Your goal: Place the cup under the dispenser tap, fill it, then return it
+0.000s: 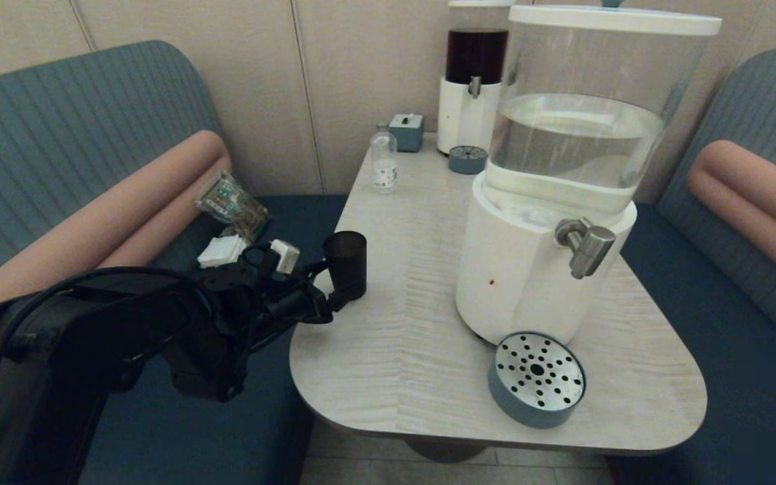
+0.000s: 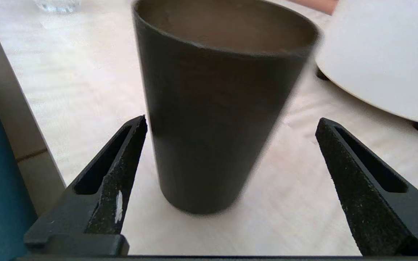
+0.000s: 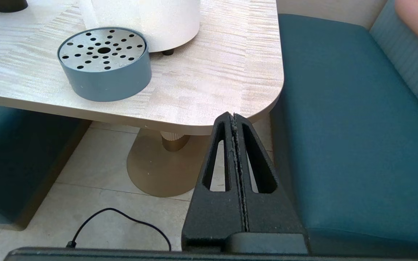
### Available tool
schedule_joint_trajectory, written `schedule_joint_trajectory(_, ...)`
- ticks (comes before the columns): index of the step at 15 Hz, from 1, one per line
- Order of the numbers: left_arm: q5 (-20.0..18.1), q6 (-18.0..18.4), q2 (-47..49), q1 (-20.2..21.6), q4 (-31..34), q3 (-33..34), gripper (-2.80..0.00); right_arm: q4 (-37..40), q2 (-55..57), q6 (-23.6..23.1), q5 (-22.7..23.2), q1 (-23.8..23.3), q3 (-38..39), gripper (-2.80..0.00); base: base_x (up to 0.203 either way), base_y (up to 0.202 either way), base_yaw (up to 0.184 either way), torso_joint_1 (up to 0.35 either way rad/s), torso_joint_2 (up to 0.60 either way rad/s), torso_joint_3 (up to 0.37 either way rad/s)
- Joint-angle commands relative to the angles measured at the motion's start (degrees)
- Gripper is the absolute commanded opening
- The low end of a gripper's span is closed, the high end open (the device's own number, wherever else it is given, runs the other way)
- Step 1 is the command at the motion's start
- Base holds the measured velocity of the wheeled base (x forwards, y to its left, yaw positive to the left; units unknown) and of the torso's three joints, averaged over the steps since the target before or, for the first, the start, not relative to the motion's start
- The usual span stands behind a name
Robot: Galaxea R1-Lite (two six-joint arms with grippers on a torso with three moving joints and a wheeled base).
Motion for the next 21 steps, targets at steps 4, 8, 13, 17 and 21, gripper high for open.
schedule_joint_trajectory(4,-0.3,0.6,-6.7,0.0,-0.5,9.0,0.0,0.0,-0.2,0.0,0.0,0.0,0.0,-2.8,0.0,0.0,0.0,0.0,0.0,0.0)
schedule_joint_trajectory(8,-0.3,0.8,-11.8,0.0,-0.5,14.9,0.0,0.0,-0.2,-0.2,0.0,0.0,0.0,-2.8,0.0,0.0,0.0,0.0,0.0,0.0)
schedule_joint_trajectory(13,-0.4,1.6,-23.3,0.0,-0.5,25.1,0.0,0.0,-0.2,-0.2,0.0,0.0,0.0,-2.8,0.0,0.0,0.0,0.0,0.0,0.0)
schedule_joint_trajectory(17,-0.1,1.3,-36.0,0.0,-0.5,36.9,-2.8,0.0,-0.2,-0.2,0.0,0.0,0.0,-2.8,0.0,0.0,0.0,0.0,0.0,0.0)
schedule_joint_trajectory(21,3.7,-0.6,-47.3,0.0,-0.5,42.2,-2.8,0.0,-0.2,0.0,0.0,0.0,0.0,-2.8,0.0,0.0,0.0,0.0,0.0,0.0)
